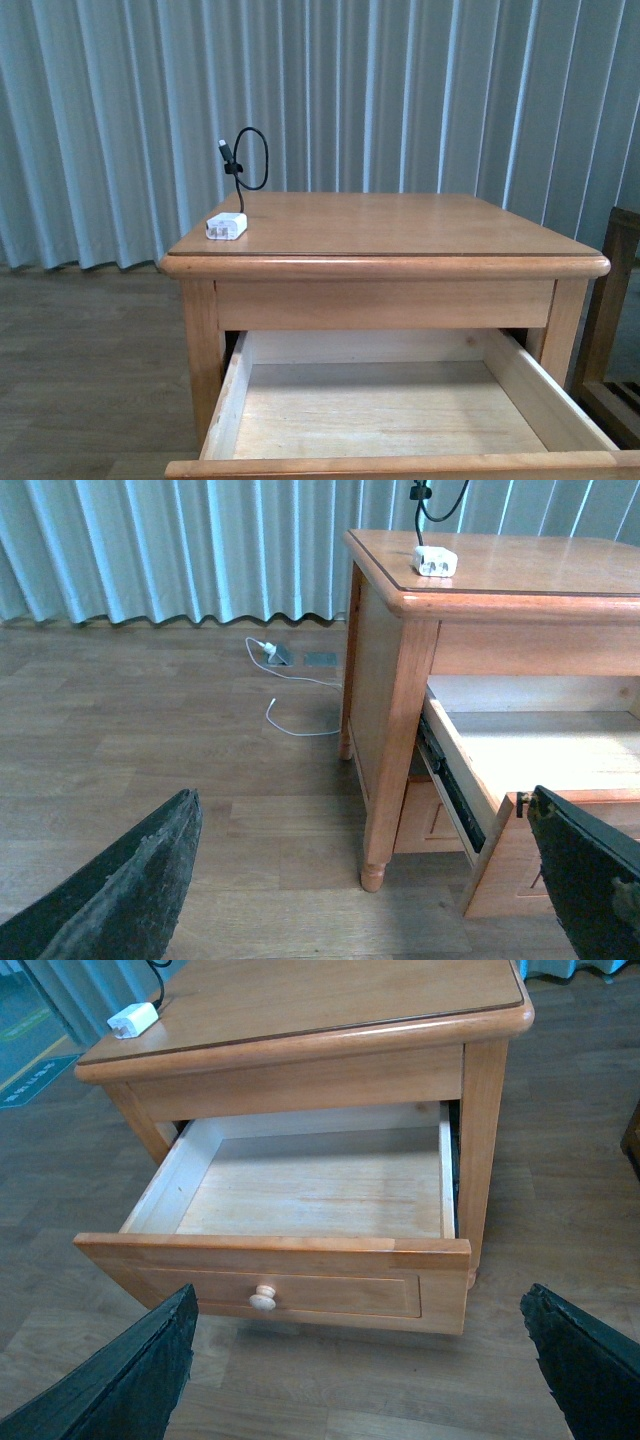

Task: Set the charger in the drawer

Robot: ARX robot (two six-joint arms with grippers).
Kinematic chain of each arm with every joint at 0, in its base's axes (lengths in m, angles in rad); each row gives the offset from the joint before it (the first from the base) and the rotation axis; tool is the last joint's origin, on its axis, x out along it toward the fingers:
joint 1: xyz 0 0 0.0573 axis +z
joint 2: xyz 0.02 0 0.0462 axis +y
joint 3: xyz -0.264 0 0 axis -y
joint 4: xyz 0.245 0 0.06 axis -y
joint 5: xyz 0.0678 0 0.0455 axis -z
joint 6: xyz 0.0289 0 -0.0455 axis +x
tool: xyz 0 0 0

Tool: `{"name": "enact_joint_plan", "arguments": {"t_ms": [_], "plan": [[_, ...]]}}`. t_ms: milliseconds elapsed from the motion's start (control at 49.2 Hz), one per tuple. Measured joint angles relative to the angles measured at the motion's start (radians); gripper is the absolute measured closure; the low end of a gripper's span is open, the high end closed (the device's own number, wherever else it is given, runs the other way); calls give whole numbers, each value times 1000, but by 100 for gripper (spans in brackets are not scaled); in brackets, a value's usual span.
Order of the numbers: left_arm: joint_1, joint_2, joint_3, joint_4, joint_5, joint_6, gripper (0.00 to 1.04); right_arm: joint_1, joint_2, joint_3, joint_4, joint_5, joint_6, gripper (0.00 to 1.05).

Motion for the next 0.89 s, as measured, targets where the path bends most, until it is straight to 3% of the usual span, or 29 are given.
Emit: {"name": "enact_joint_plan", "arguments": {"t_ms": [122,163,224,305,366,468,590,894], "plan": [[0,0,0,0,0,0,6,-2,1,0,0,0,0,8],[0,0,0,0,0,0,6,21,-25,-34,79,90,-5,12],[0,0,0,0,-1,0,6,89,-101,-149,301,318,-17,26],[0,0,0,0,0,0,6,139,-163,-219,393,439,-23,46],[0,0,0,0,0,0,6,206,-181,-248,396,527,-29,54],[0,0,0,0,0,0,6,259,-187,-266,396,542,-30,28],[0,0,0,0,0,0,6,260,-190,-266,396,546,-29,7],[0,0,0,0,0,0,6,261,-191,-266,396,547,-29,8]]}}
